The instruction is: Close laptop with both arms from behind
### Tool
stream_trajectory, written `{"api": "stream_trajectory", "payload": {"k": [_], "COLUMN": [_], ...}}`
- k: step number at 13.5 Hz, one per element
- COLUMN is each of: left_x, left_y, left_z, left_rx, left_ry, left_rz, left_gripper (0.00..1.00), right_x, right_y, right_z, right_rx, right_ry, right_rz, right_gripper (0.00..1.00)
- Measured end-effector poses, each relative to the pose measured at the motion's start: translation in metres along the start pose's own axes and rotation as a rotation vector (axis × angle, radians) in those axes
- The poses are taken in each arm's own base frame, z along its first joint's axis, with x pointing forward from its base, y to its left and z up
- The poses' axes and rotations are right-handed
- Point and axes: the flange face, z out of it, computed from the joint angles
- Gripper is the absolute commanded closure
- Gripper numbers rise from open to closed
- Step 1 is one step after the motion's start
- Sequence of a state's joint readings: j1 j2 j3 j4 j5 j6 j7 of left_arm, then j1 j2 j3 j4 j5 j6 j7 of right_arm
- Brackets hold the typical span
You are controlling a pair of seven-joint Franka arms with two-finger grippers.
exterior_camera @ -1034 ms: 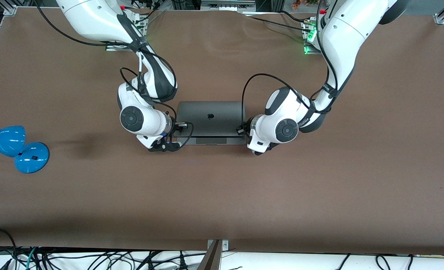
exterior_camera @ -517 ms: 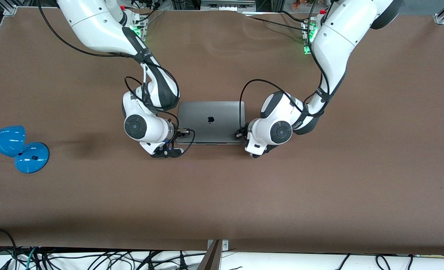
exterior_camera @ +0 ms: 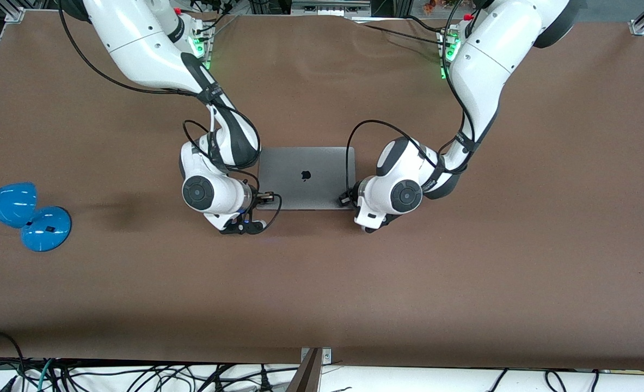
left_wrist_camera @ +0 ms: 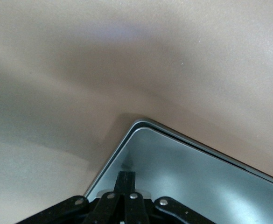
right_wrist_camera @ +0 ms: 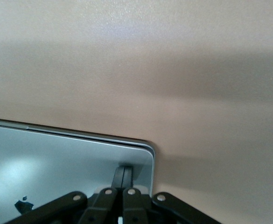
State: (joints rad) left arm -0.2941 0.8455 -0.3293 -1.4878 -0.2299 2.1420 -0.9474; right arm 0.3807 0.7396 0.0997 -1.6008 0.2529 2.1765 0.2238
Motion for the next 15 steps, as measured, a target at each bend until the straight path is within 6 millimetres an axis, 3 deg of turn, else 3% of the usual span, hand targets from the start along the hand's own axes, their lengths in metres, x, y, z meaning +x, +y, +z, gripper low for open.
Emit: {"api": "stream_trajectory", "payload": {"k": [3, 4, 5, 6, 7, 10, 11, 13, 15], "left_x": [0.002, 0.003, 0.003, 0.003, 0.003, 0.008, 0.009, 0.006, 0.000], "left_y": [0.000, 0.000, 0.000, 0.001, 0.001, 0.004, 0.005, 0.007, 0.003], "left_z": [0.003, 0.003, 0.003, 0.003, 0.001, -0.009, -0.016, -0.040, -0.085], "left_rx": [0.005, 0.005, 0.005, 0.004, 0.002, -0.006, -0.011, -0.010, 0.029], "left_ry": [0.018, 0.018, 0.019, 0.020, 0.024, 0.049, 0.055, 0.072, 0.141], "left_rz": [0.010, 0.011, 0.011, 0.012, 0.013, 0.023, 0.024, 0.034, 0.073], "left_gripper": [1.00, 0.78, 0.28, 0.00, 0.00, 0.00, 0.00, 0.00, 0.00], "right_x": [0.001, 0.001, 0.001, 0.001, 0.002, 0.008, 0.010, 0.010, -0.003], "right_y": [0.000, 0.000, 0.000, -0.001, -0.001, -0.008, -0.011, -0.014, -0.020], "right_z": [0.002, 0.002, 0.001, 0.001, -0.001, -0.017, -0.026, -0.053, -0.096], "right_rx": [0.000, 0.000, 0.000, 0.001, 0.002, 0.014, 0.017, -0.008, -0.054], "right_ry": [-0.001, -0.001, 0.000, 0.003, 0.008, 0.039, 0.056, 0.083, 0.078], "right_rz": [0.000, -0.001, -0.002, -0.003, -0.004, -0.012, -0.017, -0.045, -0.082], "right_gripper": [1.00, 1.00, 1.00, 1.00, 0.91, 0.07, 0.00, 0.00, 0.00]}}
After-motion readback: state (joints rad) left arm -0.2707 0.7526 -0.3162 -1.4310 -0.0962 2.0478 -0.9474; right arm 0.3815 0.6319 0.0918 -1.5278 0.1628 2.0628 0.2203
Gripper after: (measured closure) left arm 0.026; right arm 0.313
